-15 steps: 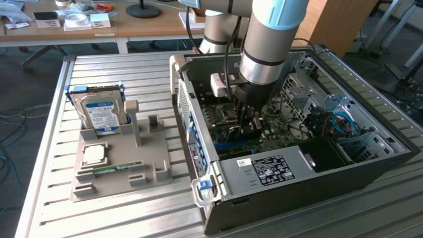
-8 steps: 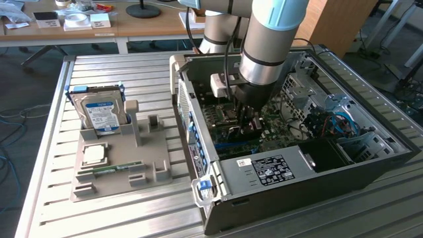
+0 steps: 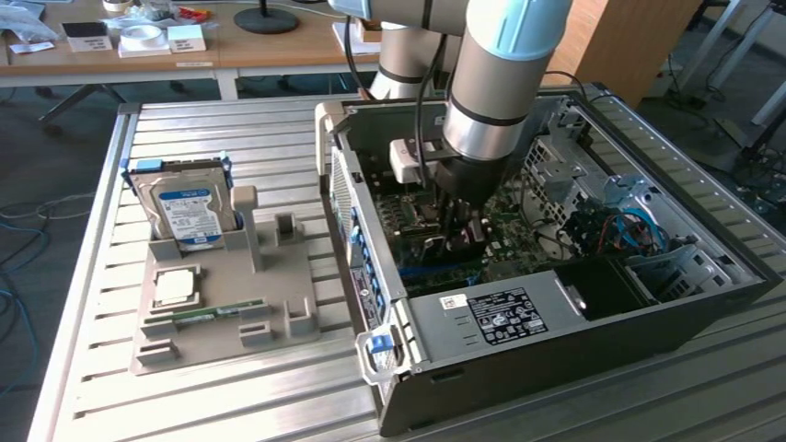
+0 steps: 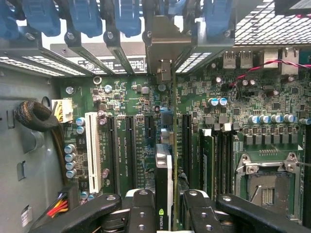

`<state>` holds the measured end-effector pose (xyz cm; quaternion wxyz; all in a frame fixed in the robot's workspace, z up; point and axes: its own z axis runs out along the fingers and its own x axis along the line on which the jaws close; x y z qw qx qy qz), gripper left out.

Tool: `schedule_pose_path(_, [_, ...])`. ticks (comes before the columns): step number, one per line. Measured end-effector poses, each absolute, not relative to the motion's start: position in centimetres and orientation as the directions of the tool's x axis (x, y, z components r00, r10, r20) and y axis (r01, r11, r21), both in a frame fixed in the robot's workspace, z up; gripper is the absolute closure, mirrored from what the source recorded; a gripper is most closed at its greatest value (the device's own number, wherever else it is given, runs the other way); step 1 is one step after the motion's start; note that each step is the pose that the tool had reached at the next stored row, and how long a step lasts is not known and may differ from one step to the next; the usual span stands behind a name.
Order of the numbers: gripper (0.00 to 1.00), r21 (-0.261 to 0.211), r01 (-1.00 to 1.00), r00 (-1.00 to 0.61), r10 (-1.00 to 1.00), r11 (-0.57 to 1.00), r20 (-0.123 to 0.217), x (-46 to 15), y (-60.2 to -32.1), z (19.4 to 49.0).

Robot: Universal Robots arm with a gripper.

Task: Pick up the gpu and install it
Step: 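Insert the gpu into the slot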

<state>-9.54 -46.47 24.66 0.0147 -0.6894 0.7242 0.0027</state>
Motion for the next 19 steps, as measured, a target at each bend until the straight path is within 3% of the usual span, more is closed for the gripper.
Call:
schedule_pose_path(15, [0.73,-0.017,-0.999,-0.049,-0.998,0.049,-0.025,-9.54,-46.46,24.85])
schedule_pose_path(19, [0.73,-0.016,-0.999,-0.049,-0.998,0.05,-0.04,-9.54,-46.47,24.87])
